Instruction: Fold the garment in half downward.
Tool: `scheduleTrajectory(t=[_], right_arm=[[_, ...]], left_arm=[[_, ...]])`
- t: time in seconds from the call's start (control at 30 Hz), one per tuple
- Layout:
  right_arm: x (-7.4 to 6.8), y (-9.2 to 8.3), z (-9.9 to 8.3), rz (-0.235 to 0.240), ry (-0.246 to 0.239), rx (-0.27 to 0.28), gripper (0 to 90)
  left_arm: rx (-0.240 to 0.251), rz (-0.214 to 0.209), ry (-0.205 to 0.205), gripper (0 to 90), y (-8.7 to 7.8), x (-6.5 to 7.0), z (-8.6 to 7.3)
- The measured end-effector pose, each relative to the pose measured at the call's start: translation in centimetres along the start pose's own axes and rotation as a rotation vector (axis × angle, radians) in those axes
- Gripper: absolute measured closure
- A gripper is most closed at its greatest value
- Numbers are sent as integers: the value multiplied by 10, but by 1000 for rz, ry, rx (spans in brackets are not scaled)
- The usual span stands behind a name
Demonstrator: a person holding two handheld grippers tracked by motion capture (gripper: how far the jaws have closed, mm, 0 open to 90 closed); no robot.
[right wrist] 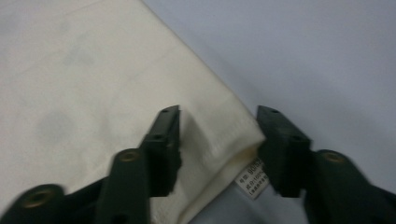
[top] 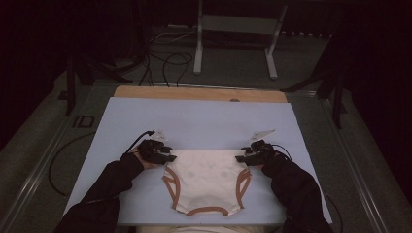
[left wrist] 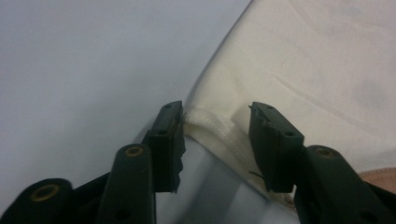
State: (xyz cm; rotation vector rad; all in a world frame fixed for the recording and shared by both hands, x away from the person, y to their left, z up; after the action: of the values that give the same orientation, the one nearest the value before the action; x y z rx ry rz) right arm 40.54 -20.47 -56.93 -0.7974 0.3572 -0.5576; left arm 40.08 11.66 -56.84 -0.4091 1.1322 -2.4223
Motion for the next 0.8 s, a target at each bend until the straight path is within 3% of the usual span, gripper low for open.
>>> scheduleTrajectory(t=[0.17, 0.33, 0.53, 0.8], right_arm=[[-2, -1, -1, 3, -15, -18, 669], [-6, -2, -1, 40, -35, -30, 808], [-6, -5, 1, 46, -37, -34, 854], [-1, -10, 8, 27, -33, -5, 862]], left_arm=[[-9, 3, 1, 636, -1, 2, 0], [-2, -19, -21, 732, 0, 3, 1], [-2, -32, -22, 847, -2, 4, 3], [32, -8, -44, 867, -9, 0, 10]])
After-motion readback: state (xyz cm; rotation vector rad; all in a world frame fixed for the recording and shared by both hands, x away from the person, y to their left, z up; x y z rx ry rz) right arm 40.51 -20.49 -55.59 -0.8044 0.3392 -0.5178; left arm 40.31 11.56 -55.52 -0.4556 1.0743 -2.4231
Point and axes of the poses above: each handheld gripper's, and its own axes: y roughly forward along the jaws, z roughly out of its top, x roughly to its right, the point moved 7 cm from there along y, roughly forward along the jaws, and after that the axes turned 1 degree about -x, right-handed, at the moved point
